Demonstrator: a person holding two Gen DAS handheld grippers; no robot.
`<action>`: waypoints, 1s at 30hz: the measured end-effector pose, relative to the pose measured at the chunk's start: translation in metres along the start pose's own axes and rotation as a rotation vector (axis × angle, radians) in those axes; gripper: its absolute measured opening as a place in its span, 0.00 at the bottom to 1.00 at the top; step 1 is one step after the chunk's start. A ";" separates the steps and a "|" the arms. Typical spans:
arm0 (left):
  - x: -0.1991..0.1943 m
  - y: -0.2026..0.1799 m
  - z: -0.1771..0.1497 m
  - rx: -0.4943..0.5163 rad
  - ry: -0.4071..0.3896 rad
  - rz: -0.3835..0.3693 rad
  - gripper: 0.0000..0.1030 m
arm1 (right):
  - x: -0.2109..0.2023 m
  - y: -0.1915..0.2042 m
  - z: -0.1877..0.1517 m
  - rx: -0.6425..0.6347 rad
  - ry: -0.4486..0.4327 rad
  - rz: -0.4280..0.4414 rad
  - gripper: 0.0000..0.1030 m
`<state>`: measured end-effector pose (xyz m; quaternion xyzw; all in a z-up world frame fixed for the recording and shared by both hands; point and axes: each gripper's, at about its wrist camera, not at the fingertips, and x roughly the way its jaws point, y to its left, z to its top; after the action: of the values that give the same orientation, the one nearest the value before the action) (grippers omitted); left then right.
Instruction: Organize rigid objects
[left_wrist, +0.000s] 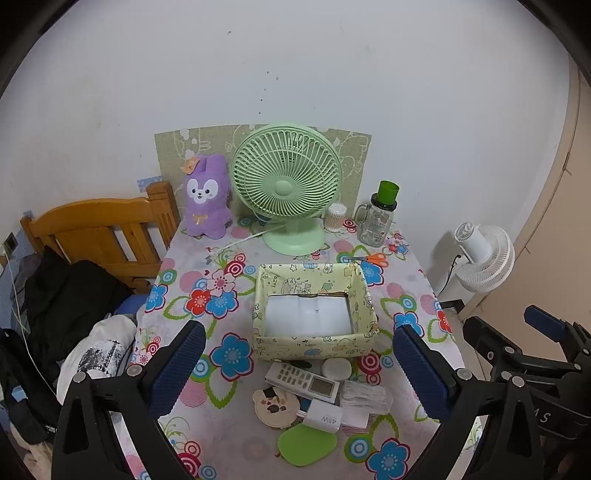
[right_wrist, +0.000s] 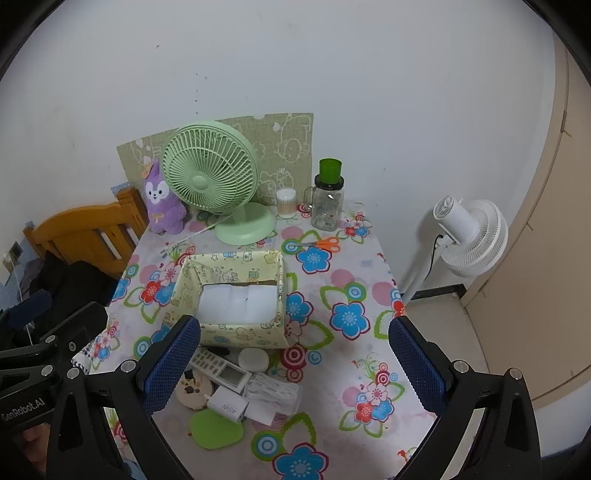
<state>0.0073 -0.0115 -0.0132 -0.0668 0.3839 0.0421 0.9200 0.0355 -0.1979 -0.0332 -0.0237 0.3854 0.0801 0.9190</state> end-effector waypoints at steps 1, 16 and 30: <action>0.000 -0.001 -0.001 0.000 -0.001 0.000 0.99 | 0.000 0.000 0.000 0.001 -0.001 0.000 1.00; 0.013 0.001 -0.005 0.002 0.021 0.004 0.99 | 0.011 0.001 0.001 -0.007 0.018 -0.008 1.00; 0.018 0.000 0.000 0.012 0.024 0.001 0.99 | 0.014 0.001 0.002 -0.016 0.008 -0.011 1.00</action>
<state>0.0194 -0.0115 -0.0259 -0.0615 0.3952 0.0394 0.9157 0.0463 -0.1946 -0.0420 -0.0334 0.3881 0.0779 0.9177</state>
